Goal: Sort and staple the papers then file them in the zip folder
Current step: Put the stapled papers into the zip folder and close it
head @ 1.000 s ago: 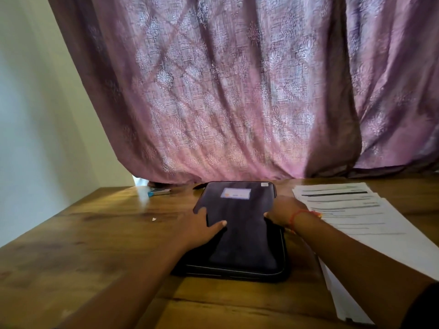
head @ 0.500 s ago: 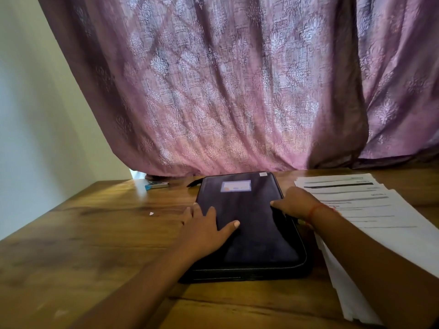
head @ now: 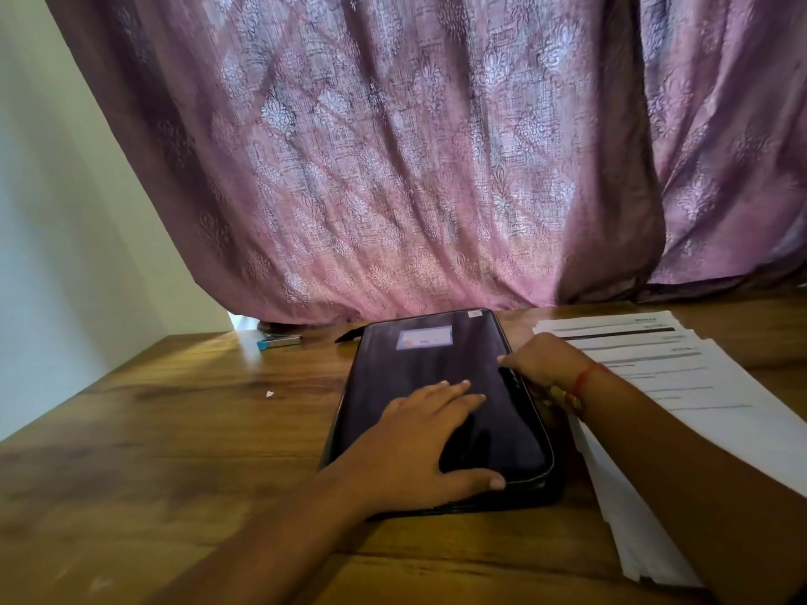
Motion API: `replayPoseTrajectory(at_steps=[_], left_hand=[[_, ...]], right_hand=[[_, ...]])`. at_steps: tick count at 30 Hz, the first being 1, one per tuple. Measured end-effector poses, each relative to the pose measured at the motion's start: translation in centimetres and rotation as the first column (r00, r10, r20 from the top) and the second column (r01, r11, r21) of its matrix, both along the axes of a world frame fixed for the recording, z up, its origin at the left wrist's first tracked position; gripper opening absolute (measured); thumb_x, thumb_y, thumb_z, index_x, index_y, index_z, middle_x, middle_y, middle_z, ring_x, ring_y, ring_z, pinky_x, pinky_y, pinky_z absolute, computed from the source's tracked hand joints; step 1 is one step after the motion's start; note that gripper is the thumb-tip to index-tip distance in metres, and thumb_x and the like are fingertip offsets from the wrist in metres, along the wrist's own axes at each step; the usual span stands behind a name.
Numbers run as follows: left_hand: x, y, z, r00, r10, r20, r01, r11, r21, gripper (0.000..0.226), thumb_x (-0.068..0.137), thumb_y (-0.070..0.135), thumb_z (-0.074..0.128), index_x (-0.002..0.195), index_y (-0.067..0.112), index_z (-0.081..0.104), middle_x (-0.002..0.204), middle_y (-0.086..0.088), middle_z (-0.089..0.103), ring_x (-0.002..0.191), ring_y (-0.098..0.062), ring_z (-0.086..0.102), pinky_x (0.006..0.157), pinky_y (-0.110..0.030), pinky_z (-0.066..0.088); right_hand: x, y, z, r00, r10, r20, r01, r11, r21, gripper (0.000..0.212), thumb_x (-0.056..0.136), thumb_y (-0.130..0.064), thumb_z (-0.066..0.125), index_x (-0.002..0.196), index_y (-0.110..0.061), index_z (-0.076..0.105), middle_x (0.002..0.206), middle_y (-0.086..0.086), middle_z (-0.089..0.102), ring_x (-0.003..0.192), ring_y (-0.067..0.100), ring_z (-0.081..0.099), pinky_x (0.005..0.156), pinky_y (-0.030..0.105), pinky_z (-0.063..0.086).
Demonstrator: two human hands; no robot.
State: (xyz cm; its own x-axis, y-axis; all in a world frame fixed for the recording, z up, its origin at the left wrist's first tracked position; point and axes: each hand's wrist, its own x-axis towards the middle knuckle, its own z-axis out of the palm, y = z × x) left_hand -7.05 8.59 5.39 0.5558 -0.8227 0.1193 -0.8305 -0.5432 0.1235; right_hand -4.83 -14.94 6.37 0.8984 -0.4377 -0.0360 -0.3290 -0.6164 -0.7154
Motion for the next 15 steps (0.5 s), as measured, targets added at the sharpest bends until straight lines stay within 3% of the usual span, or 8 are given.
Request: replayPoseTrajectory(at_steps=[3, 6, 9, 12, 15], left_hand=[[-0.1, 0.0, -0.4, 0.998, -0.064, 0.025, 0.063, 0.996, 0.064, 0.096, 0.084, 0.080, 0.052, 0.160, 0.036, 0.014, 0.169, 0.016, 0.006, 0.155, -0.007, 0.002, 0.125, -0.044, 0.014], [-0.3, -0.2, -0.8, 0.989, -0.106, 0.105, 0.094, 0.989, 0.115, 0.081, 0.092, 0.065, 0.054, 0.159, 0.034, 0.022, 0.167, 0.014, 0.018, 0.154, -0.007, 0.011, 0.124, -0.040, 0.019], [-0.4, -0.3, -1.0, 0.972, -0.152, 0.179, 0.144, 0.988, 0.056, 0.064, 0.093, 0.046, 0.054, 0.153, 0.029, 0.040, 0.162, 0.011, 0.034, 0.150, -0.008, 0.027, 0.120, -0.039, 0.031], [-0.3, 0.0, -1.5, 0.949, -0.184, 0.257, 0.196, 0.980, -0.021, 0.061, 0.087, 0.042, 0.051, 0.145, 0.024, 0.054, 0.152, 0.007, 0.050, 0.142, -0.011, 0.043, 0.113, -0.035, 0.042], [-0.4, 0.1, -2.0, 0.921, -0.214, 0.326, 0.239, 0.970, -0.037, 0.057, 0.084, 0.041, 0.055, 0.136, 0.022, 0.063, 0.141, 0.006, 0.061, 0.133, -0.011, 0.054, 0.107, -0.026, 0.041]], right_hand=[[-0.2, 0.2, -0.3, 1.000, -0.010, 0.024, 0.010, 1.000, -0.004, 0.033, 0.089, -0.024, 0.070, 0.065, -0.011, 0.051, 0.069, 0.006, 0.056, 0.056, 0.012, 0.049, 0.044, 0.021, 0.031], [-0.2, 0.3, -0.4, 0.997, -0.026, 0.068, 0.023, 0.999, 0.044, 0.031, 0.089, -0.018, 0.069, 0.064, -0.012, 0.051, 0.067, 0.003, 0.054, 0.057, 0.012, 0.050, 0.045, 0.021, 0.032], [-0.2, 0.2, -0.4, 0.996, -0.035, 0.077, 0.029, 0.997, 0.073, 0.028, 0.090, -0.022, 0.068, 0.067, -0.011, 0.054, 0.070, 0.005, 0.058, 0.058, 0.014, 0.053, 0.046, 0.023, 0.035], [-0.4, 0.0, -0.1, 0.997, -0.004, 0.072, -0.002, 0.997, 0.080, 0.026, 0.093, -0.024, 0.063, 0.074, -0.006, 0.059, 0.071, 0.004, 0.059, 0.057, 0.015, 0.054, 0.046, 0.022, 0.037], [-0.7, 0.0, 0.1, 0.995, 0.067, 0.070, -0.070, 0.996, 0.047, 0.026, 0.095, -0.020, 0.060, 0.072, -0.008, 0.058, 0.070, 0.001, 0.056, 0.058, 0.014, 0.052, 0.045, 0.016, 0.037]])
